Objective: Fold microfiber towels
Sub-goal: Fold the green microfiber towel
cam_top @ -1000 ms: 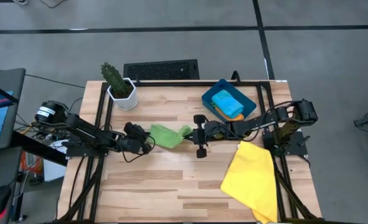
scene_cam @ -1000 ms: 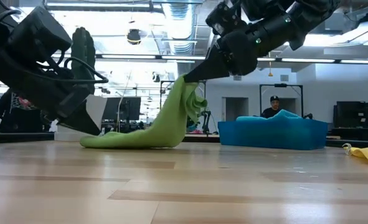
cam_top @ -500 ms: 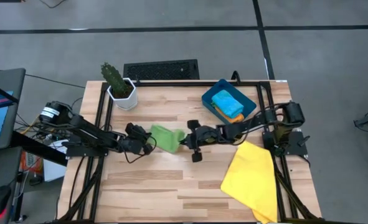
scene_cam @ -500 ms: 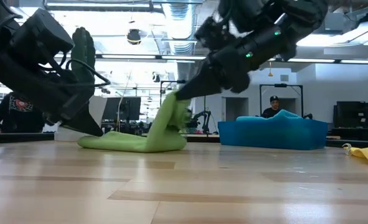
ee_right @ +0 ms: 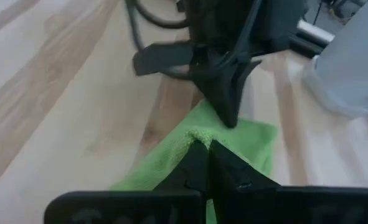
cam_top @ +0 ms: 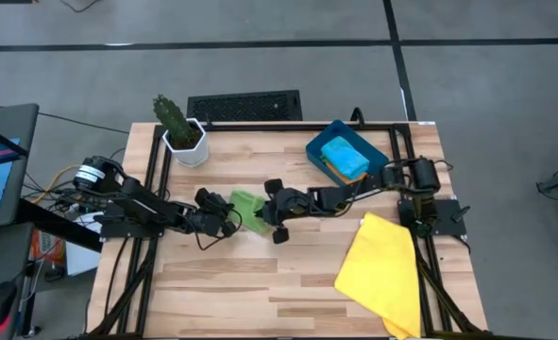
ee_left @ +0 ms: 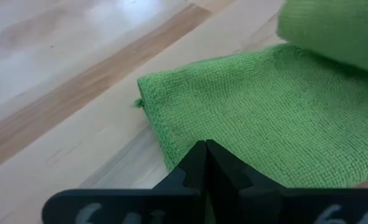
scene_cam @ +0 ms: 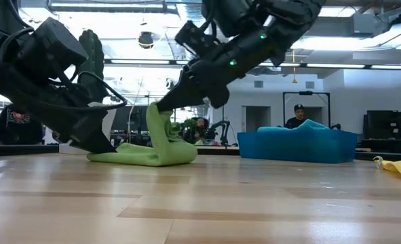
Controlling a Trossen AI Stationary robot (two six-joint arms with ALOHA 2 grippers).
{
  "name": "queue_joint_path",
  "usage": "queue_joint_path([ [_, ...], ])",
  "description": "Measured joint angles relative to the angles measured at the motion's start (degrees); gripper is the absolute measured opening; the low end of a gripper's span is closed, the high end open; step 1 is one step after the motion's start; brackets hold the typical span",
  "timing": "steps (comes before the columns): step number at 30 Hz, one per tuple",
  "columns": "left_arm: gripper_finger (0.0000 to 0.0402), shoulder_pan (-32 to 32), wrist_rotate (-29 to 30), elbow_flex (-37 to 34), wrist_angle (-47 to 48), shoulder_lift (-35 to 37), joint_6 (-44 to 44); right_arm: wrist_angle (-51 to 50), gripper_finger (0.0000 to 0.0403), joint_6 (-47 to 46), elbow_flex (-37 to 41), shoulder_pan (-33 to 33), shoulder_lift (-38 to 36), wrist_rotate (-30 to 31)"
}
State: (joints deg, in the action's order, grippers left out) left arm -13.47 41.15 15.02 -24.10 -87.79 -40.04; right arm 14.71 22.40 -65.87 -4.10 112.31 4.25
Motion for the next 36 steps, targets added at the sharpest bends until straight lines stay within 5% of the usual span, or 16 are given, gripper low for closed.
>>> queue_joint_path([
  [22, 0.0000, 0.01, 0.02, -0.15, -0.87, 0.09, 1.01, 0.54, 0.0035, 2.06, -3.65, 2.47, 1.47, -5.84],
  [36, 0.0000, 0.00, -0.24, -0.15, -0.98, 0.11, 1.04, 0.97, 0.0089, 0.97, -3.62, 4.22, 1.47, -8.17],
])
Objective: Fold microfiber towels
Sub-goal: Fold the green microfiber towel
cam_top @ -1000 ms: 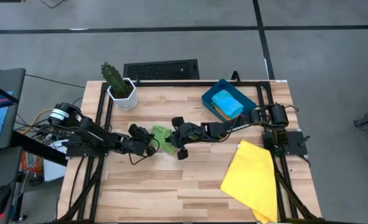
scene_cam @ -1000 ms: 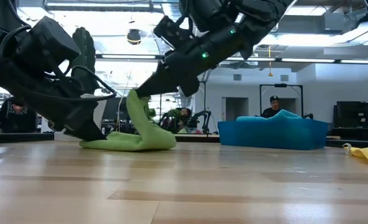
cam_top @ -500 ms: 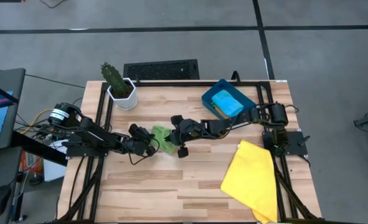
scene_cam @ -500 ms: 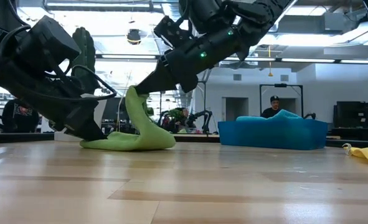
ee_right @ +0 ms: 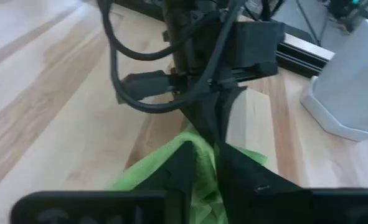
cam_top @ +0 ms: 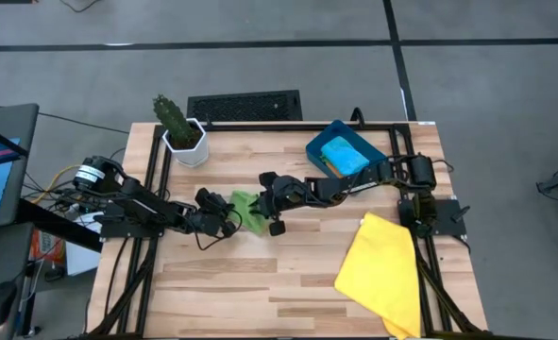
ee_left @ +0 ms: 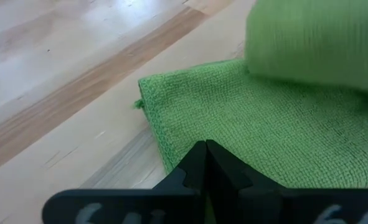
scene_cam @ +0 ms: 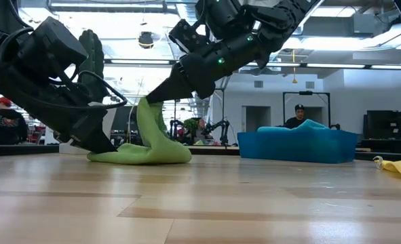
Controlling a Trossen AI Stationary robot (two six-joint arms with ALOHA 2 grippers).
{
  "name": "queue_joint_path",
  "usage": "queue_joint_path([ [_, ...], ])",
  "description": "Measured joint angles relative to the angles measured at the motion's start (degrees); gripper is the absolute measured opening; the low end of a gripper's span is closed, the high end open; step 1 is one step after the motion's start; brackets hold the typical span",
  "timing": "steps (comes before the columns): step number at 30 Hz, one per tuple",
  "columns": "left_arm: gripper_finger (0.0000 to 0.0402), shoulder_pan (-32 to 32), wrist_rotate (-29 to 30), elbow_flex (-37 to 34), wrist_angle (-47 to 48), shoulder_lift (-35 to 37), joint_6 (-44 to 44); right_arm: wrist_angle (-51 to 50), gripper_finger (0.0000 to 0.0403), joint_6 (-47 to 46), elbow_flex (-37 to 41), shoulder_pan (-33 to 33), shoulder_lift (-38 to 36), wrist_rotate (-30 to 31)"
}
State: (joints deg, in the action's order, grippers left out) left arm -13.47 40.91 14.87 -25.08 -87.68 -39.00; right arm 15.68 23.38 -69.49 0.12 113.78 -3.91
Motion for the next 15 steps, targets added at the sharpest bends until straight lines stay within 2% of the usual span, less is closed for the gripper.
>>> queue_joint_path([
  [9, 0.0000, 0.00, -0.03, 0.00, -0.80, 0.00, 0.01, 1.73, 0.0172, -1.01, 0.02, 0.81, 0.00, -0.72],
  [15, 0.0000, 0.00, -0.07, 0.00, -1.45, 0.02, 0.83, 0.55, 0.0187, -4.81, 0.04, 1.63, -0.50, -0.64],
])
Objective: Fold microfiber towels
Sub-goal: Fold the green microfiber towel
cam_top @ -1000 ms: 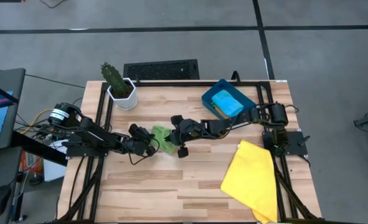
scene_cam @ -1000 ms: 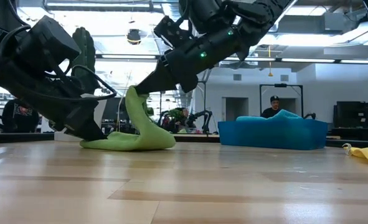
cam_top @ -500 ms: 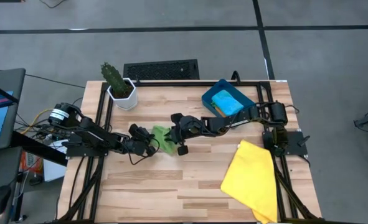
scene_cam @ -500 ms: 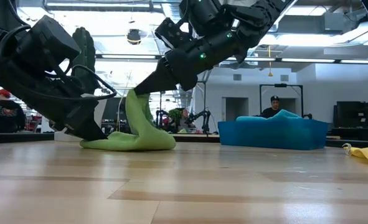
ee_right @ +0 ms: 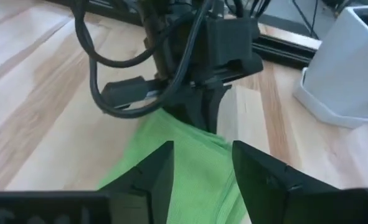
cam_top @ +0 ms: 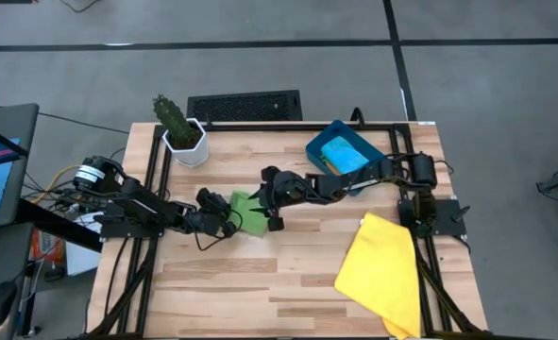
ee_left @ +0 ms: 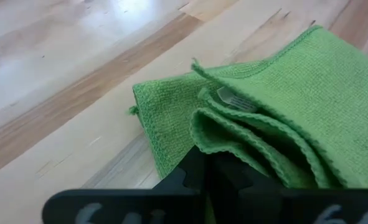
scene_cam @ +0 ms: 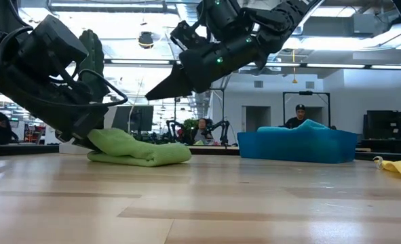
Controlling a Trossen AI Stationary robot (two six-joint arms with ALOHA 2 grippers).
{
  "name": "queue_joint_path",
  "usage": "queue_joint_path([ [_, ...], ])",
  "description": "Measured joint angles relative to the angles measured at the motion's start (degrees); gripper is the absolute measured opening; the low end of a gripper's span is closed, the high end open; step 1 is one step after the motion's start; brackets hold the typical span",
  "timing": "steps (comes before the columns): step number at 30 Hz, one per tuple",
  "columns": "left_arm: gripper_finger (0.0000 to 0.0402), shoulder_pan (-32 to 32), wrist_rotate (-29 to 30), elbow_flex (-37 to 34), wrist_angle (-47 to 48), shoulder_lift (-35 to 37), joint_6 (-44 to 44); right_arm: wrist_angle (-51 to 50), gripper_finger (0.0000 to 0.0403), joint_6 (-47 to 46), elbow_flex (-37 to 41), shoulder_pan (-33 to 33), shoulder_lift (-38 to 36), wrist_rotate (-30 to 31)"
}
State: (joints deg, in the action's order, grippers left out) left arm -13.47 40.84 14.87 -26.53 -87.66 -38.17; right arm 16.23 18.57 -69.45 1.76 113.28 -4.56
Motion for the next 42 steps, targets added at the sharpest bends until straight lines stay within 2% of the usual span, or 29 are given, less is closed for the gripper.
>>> queue_joint_path([
  [7, 0.0000, 0.00, -1.97, 0.25, -0.41, 0.00, -0.07, -5.05, 0.0175, -5.09, 0.03, -1.16, 0.54, -0.19],
  [12, 0.0000, 0.02, -3.14, 1.62, -0.41, 0.00, 0.60, 0.18, 0.0169, -5.03, 0.02, -4.24, 3.42, 0.03],
  [17, 0.0000, 0.02, -4.68, 3.83, 0.15, 0.00, 2.95, 2.41, 0.0169, -3.34, 0.06, -6.25, 6.97, 4.11],
  [24, 0.0000, 0.77, -6.96, 6.51, 2.41, 0.02, 4.74, 2.82, 0.0169, -5.05, -0.13, -5.36, 7.89, 4.72],
  [31, 0.0000, 2.95, -13.22, 9.47, 13.46, 0.02, 4.51, 7.02, 0.0165, -4.58, -0.19, -6.22, 8.35, 4.54],
  [42, 0.0000, 3.48, -14.03, 12.44, 14.05, 0.02, 8.37, 8.90, 0.0152, -4.14, -0.21, -4.33, 8.98, 4.85],
])
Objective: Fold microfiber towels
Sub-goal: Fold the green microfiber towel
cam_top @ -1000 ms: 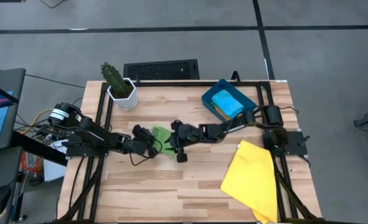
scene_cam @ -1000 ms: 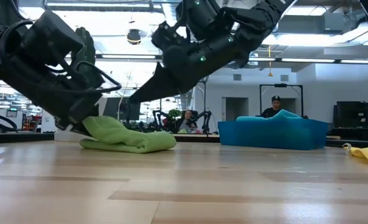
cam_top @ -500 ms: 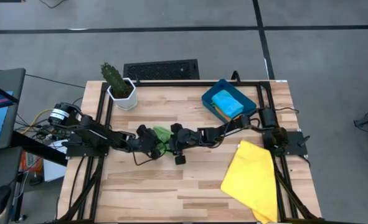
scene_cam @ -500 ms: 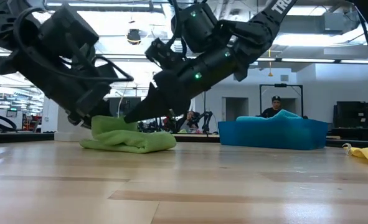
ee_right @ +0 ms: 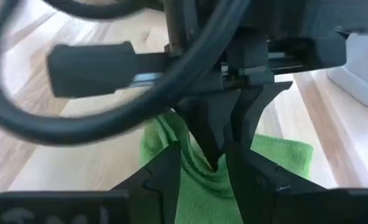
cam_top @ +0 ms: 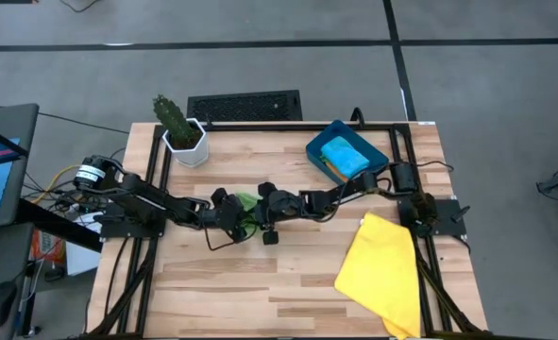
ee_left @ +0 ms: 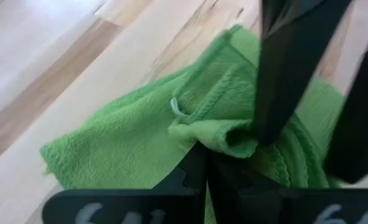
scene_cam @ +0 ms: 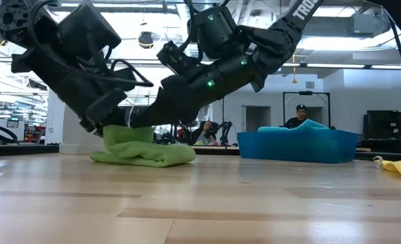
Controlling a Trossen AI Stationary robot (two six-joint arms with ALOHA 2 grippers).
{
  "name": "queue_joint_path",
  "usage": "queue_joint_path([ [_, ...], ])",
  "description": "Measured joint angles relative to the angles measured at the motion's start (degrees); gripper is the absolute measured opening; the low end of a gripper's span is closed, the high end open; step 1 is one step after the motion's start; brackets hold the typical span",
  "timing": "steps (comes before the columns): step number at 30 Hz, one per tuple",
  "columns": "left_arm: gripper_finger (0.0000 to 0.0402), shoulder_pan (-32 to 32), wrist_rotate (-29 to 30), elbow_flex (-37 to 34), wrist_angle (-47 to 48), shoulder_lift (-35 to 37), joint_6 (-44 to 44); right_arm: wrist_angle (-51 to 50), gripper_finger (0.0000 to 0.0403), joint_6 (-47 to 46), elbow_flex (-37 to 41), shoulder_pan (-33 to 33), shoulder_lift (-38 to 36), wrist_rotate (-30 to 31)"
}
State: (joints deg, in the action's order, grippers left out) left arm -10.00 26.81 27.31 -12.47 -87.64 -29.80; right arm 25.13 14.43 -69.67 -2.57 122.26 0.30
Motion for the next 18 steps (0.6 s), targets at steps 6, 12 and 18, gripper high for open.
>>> queue_joint_path([
  [6, 0.0000, -0.01, 0.04, 0.11, 0.05, 0.00, 0.00, -0.34, 0.0146, 1.01, 0.00, 0.09, 0.00, 0.00],
  [12, 0.0000, -0.02, 0.44, 0.02, 0.18, 1.06, 0.08, 1.48, 0.0137, 1.05, 0.00, 1.09, 0.00, -0.09],
  [18, 0.0000, 0.02, 1.90, 0.06, 2.58, 3.19, 0.66, 0.96, 0.0132, 2.94, 0.00, 2.25, -0.21, -0.17],
])
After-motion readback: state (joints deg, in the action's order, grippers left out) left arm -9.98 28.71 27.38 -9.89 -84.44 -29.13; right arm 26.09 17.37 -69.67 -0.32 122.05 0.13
